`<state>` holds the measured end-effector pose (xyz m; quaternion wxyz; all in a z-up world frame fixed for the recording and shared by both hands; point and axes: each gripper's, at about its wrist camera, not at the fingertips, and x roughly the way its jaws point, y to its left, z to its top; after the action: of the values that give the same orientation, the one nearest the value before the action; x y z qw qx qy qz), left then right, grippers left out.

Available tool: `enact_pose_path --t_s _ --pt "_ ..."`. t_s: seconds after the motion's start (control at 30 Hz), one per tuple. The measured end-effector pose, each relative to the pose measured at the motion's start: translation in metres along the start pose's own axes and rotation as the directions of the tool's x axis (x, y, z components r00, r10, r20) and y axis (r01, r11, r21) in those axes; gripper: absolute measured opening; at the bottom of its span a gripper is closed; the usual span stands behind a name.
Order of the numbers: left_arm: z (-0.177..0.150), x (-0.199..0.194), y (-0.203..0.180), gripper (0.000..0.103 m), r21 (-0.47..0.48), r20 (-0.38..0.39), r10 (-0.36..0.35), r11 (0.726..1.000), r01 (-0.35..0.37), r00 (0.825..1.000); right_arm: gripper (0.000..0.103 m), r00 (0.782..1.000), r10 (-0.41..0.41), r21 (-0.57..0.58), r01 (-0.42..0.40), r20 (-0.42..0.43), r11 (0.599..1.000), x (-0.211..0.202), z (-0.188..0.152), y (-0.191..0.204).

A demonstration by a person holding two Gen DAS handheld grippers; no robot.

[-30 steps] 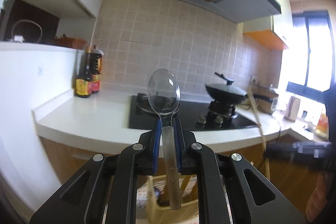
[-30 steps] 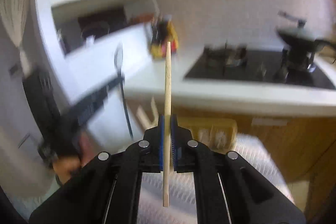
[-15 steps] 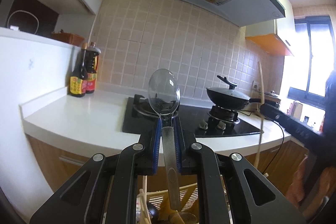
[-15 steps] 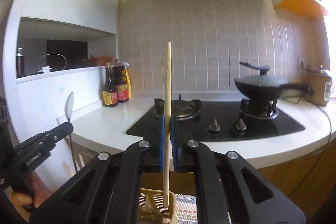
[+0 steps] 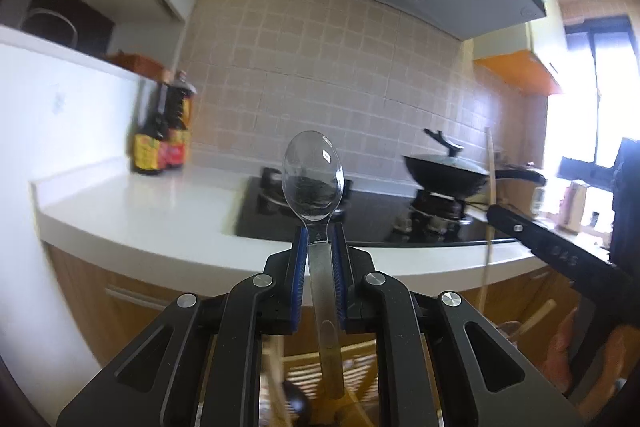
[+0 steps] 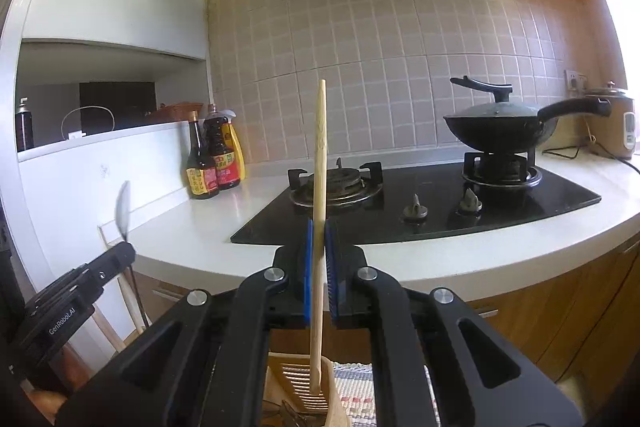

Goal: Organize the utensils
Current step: 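Carry the spoon and chopstick over the beige caddy and lower them in, then open both grippers to release the spoon and chopstick into the caddy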

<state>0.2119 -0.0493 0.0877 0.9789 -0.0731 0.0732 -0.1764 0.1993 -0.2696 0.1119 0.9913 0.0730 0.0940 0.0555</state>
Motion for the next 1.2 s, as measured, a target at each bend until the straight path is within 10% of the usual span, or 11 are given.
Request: enact_pose_path --t_s 0.83,0.97,1.07,1.2 --pt "-0.003 -0.009 0.019 0.021 -0.068 0.013 -0.028 0.997 0.029 1.0 0.006 0.999 0.009 -0.051 -0.011 -0.047 0.999 -0.011 -0.019 0.009" --pt "0.0 -0.027 0.023 0.048 -0.093 0.013 -0.048 0.994 0.049 0.999 0.018 0.993 0.074 -0.016 -0.075 -0.089 0.997 -0.02 -0.016 0.004" --pt "0.006 -0.044 0.02 0.064 -0.088 0.013 -0.073 0.993 0.074 0.997 0.057 0.99 0.109 0.023 -0.107 -0.087 0.994 -0.036 -0.01 -0.002" --pt "0.014 -0.076 0.017 0.086 -0.098 0.02 -0.096 0.99 0.098 0.995 0.057 0.992 0.107 0.044 -0.104 -0.072 0.994 -0.068 -0.001 -0.007"
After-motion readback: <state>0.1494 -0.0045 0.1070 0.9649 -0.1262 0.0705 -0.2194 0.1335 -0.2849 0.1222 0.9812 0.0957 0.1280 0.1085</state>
